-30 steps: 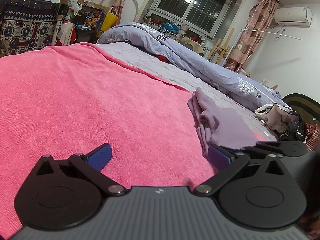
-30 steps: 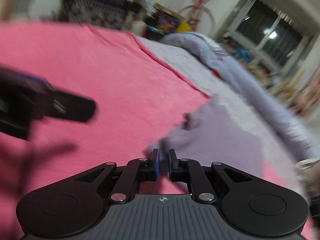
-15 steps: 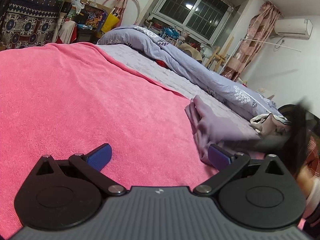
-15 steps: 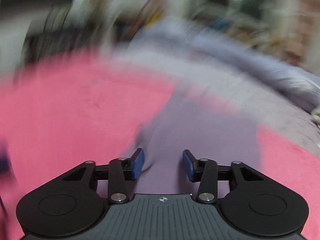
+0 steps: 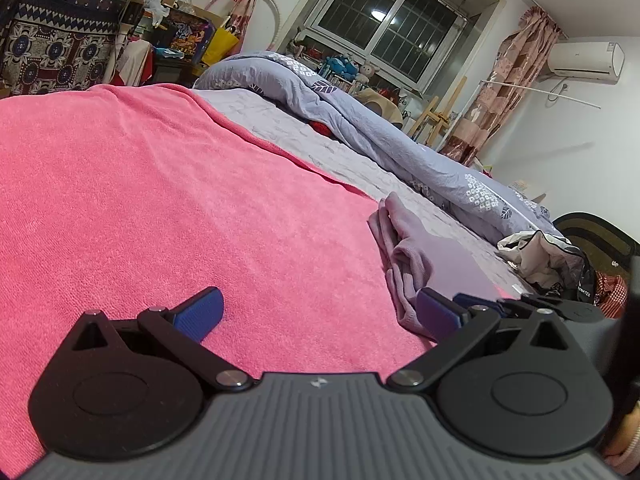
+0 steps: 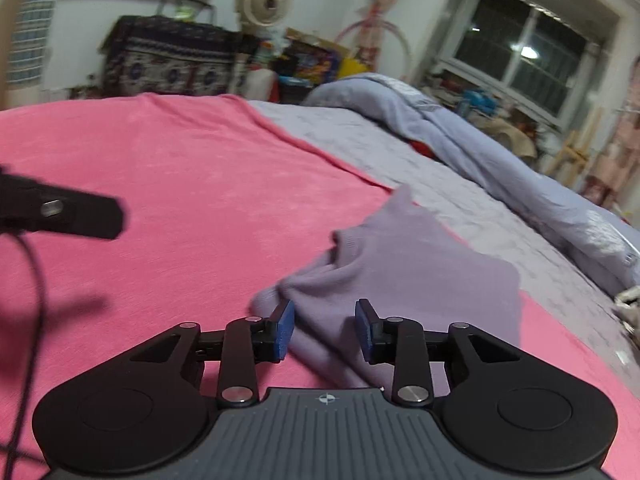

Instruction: Fold clothes

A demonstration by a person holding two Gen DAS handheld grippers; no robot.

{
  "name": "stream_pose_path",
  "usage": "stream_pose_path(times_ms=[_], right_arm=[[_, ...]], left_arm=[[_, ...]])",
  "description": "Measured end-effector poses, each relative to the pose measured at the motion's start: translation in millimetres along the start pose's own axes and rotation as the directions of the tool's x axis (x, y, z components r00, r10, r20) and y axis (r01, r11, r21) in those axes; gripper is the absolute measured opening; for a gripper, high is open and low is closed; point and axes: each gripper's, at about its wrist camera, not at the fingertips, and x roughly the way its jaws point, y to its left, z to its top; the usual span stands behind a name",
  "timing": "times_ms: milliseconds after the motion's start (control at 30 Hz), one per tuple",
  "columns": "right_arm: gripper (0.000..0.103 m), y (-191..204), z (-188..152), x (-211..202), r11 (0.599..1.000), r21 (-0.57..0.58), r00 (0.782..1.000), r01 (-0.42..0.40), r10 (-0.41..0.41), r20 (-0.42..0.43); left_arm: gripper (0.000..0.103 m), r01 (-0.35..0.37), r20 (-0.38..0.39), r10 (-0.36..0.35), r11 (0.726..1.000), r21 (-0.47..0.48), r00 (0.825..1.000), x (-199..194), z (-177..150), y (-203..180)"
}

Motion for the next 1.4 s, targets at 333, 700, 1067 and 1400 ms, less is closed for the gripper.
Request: stream_pose_path(times_ms=[333,700,1067,1400], right_arm=[[0.015,25,5,30,0.987,-0.085,0.991,0.136,-0.137,-0.004],[0.037,47,-9,53,0.928,-0.27,0.967,0.256,-0.249,0.059],[0.009,31,-9,17,0.984,-0.164,0.997,0.069,-0.063,0.043],[0.028,5,-9,0,0.99,0.033,0.99,-0.14,0.141,-0.027]], left_arm=[[0.103,-0.002,0.001,0.002,1.0,0.001,1.0,3,-1,-5],[0.102,0.002,0.016,-0.001,0.999,-0.042,1.0,1,-2,-6],[0.102,0.121,0.169,-0.085,0.968,-0.218,0.982,-10,4,24],[0.102,0.066,0.122,-0.048,0.987,-0.145,0.991,7,9,6]])
